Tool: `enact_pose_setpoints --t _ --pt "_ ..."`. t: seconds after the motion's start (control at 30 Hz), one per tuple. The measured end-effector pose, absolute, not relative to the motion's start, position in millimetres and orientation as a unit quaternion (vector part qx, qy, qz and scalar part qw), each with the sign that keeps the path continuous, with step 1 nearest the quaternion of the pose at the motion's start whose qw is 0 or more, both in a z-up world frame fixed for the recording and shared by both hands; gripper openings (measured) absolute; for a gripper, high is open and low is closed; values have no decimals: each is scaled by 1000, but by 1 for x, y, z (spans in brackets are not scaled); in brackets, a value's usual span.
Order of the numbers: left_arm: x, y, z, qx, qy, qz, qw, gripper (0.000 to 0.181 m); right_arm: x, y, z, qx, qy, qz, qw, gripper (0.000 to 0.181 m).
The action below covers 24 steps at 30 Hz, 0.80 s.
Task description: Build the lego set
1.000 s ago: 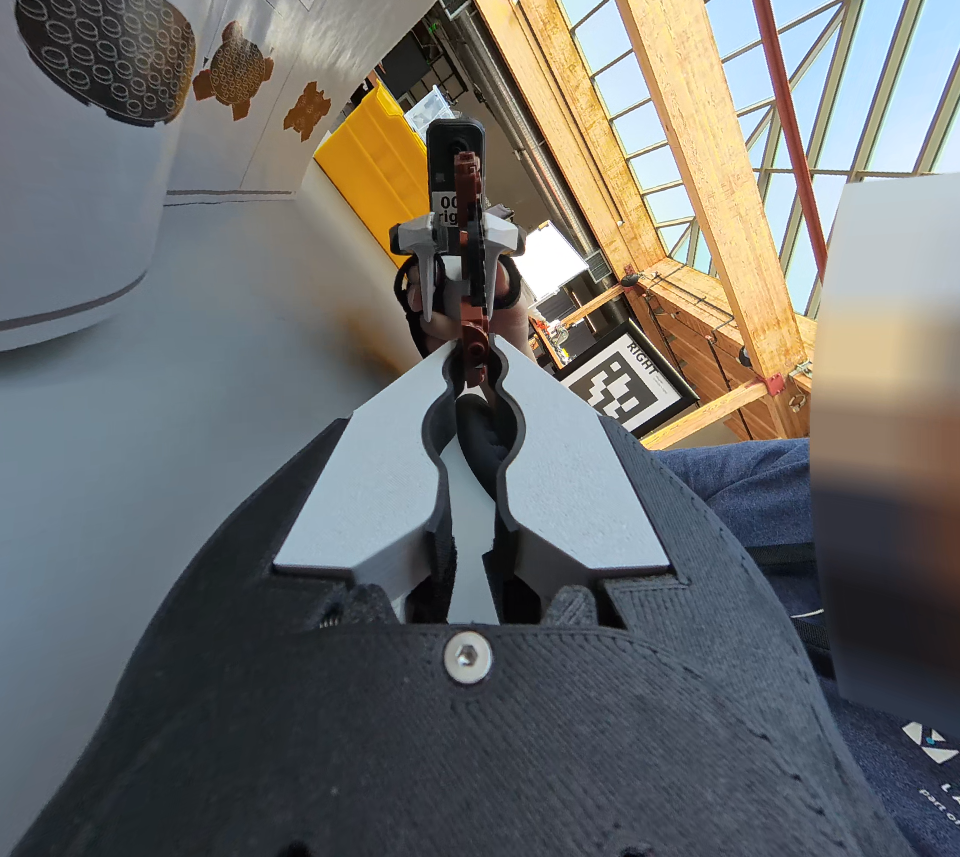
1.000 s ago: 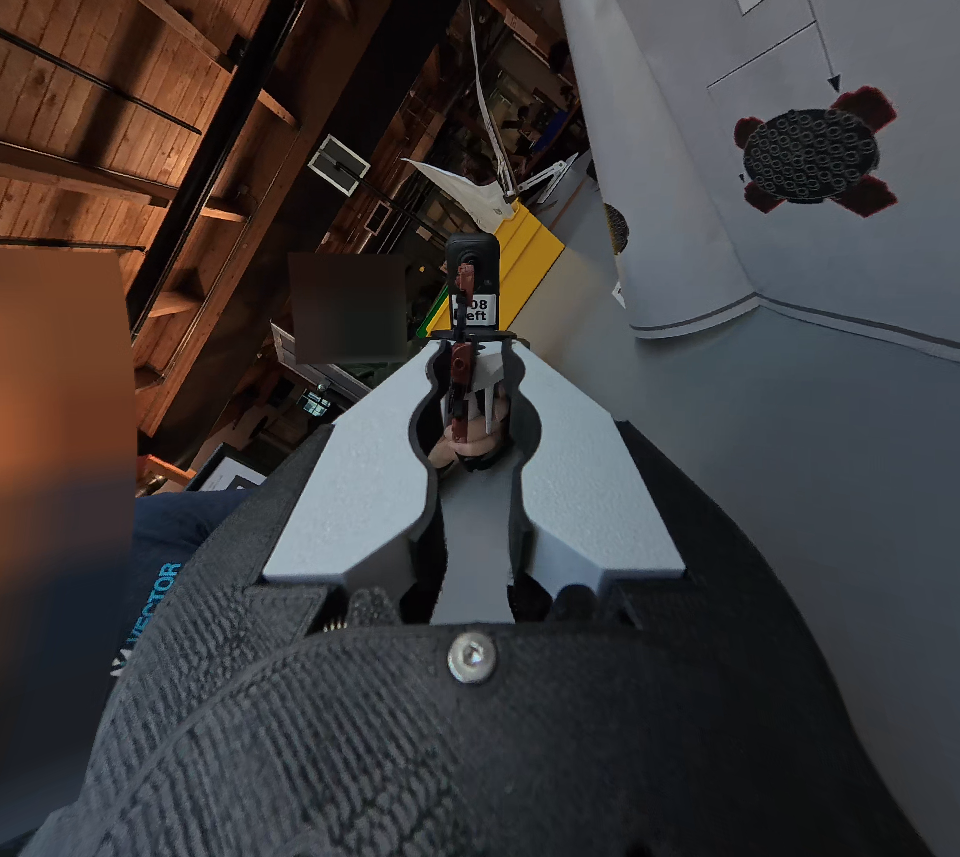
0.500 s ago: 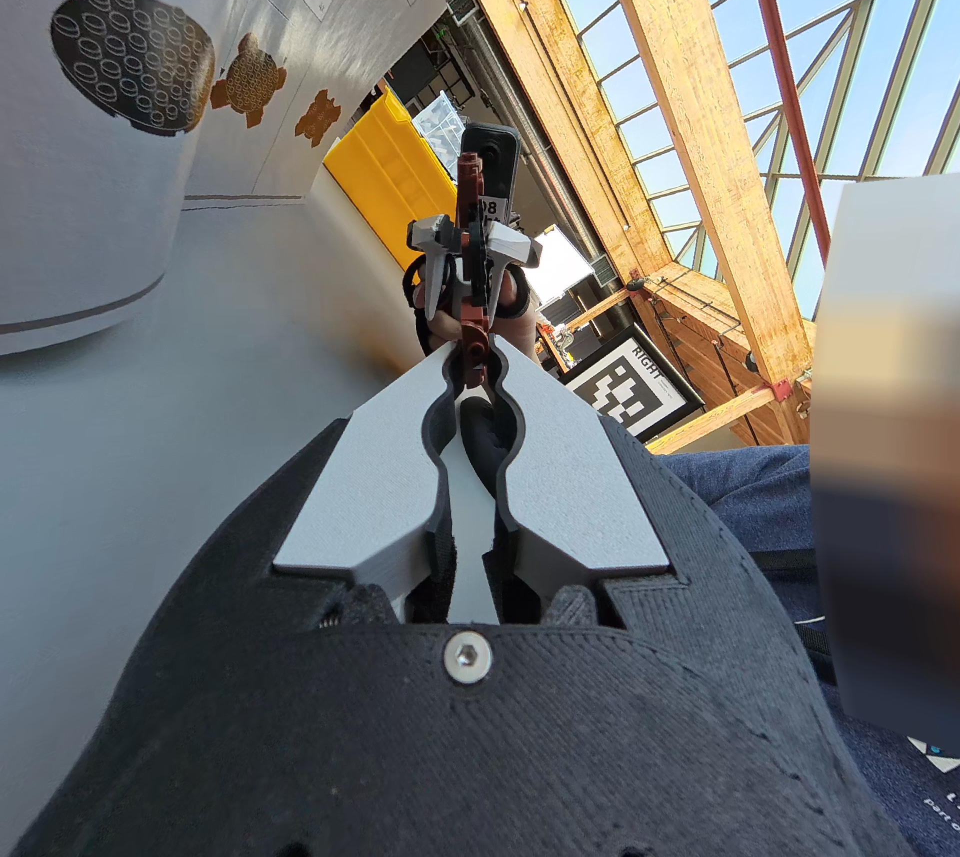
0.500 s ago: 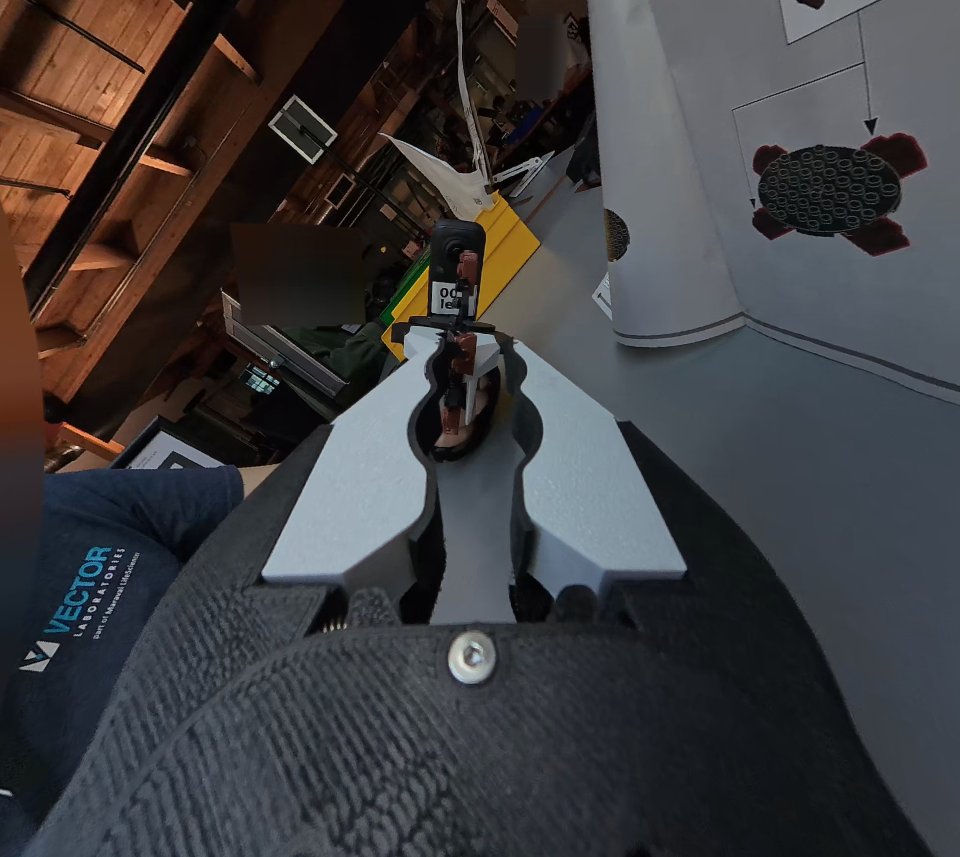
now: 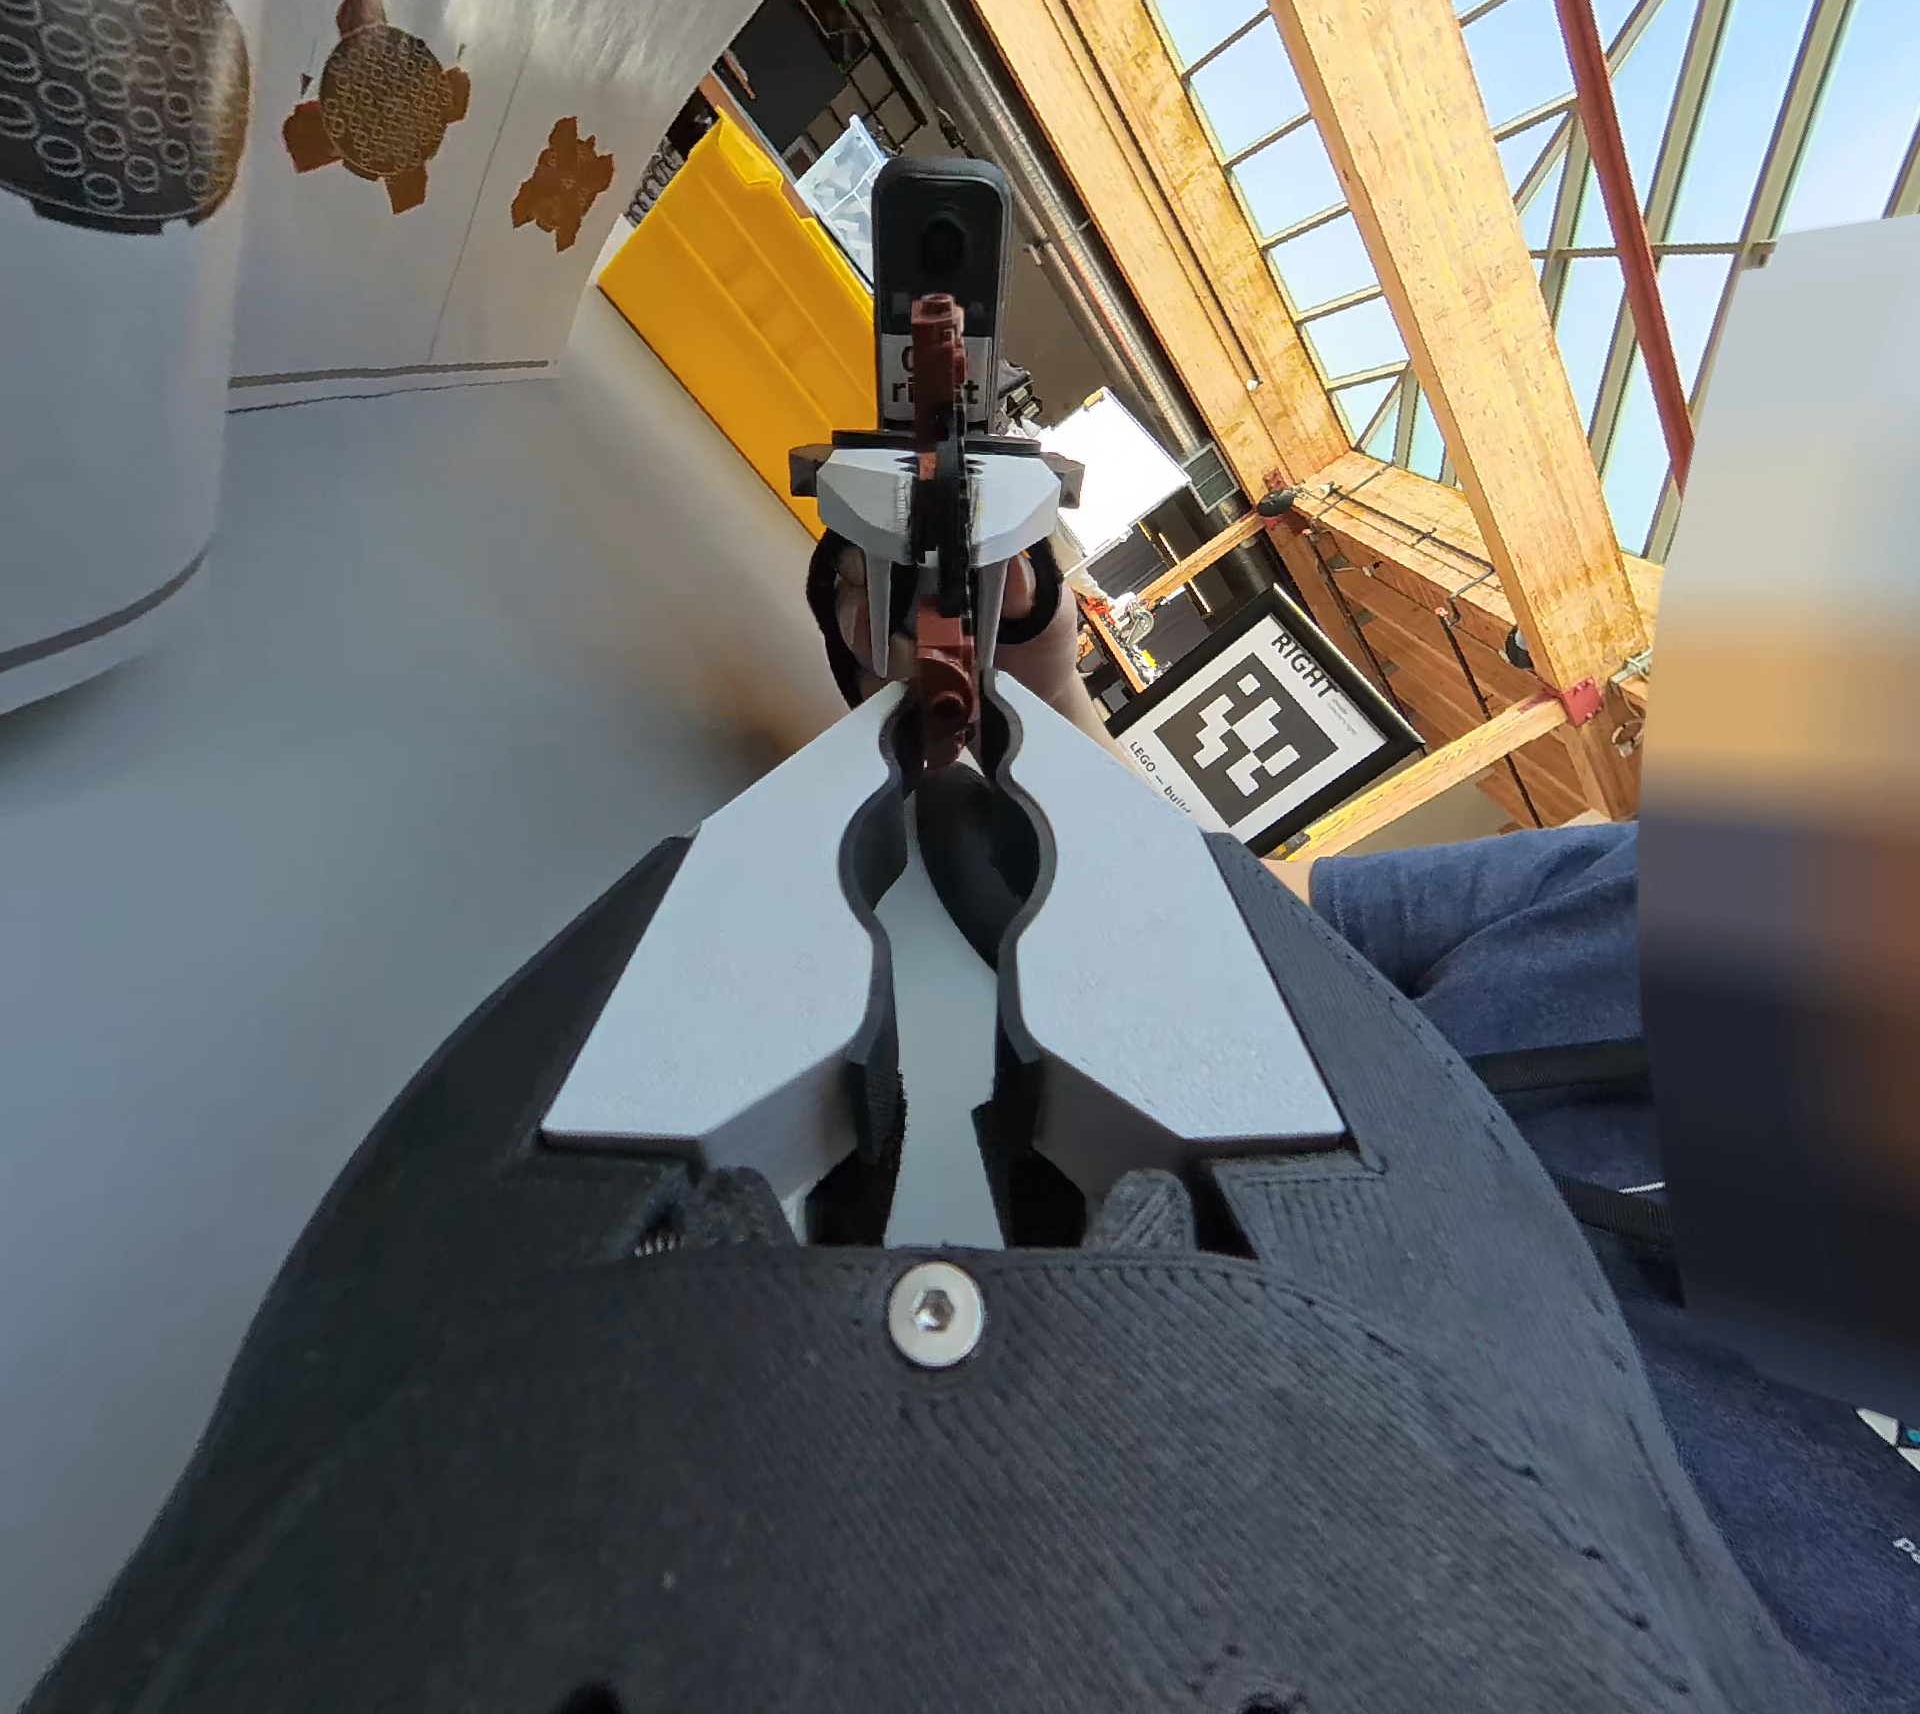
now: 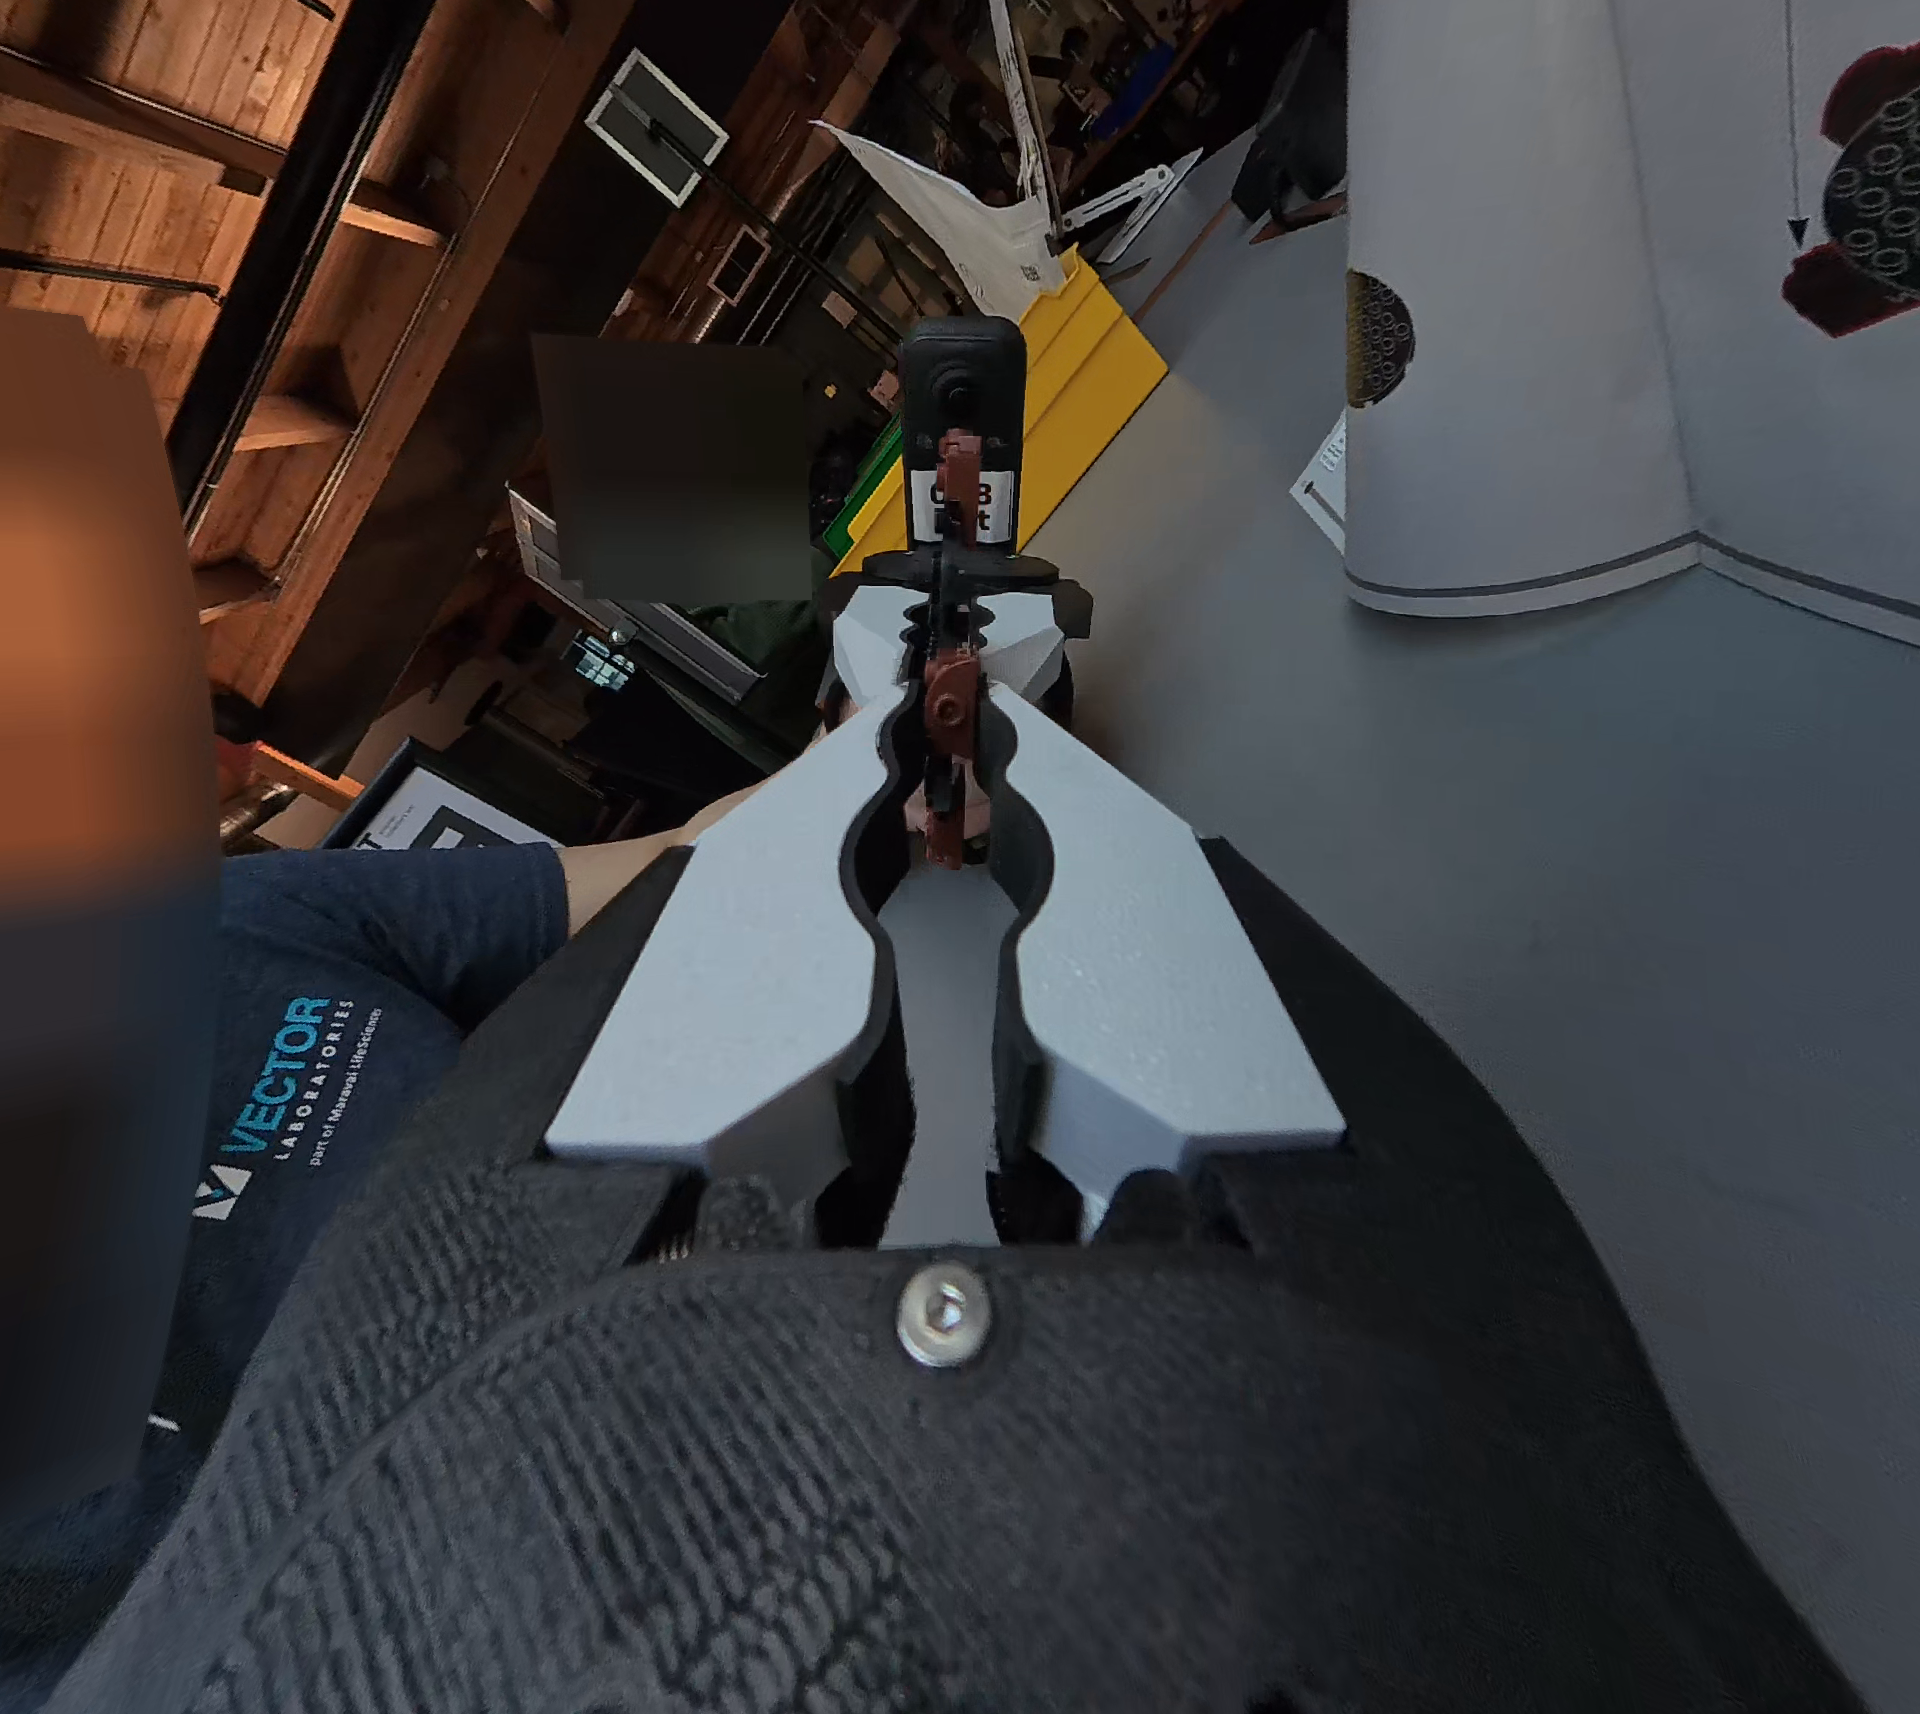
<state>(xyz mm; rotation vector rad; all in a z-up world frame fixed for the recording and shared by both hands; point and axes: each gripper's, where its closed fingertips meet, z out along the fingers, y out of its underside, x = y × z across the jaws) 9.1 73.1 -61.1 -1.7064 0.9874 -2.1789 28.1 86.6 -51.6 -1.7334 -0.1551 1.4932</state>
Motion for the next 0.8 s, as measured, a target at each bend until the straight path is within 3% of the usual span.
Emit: enact_pose_setpoints --t 0.07,0.8 --pt "9 68 -58 -568 346 -741 97 17 33 87 -49 -680 -47 607 409 6" --pt "10 71 -72 -594 348 -720 90 6 44 92 -57 -678 -4 625 388 6"
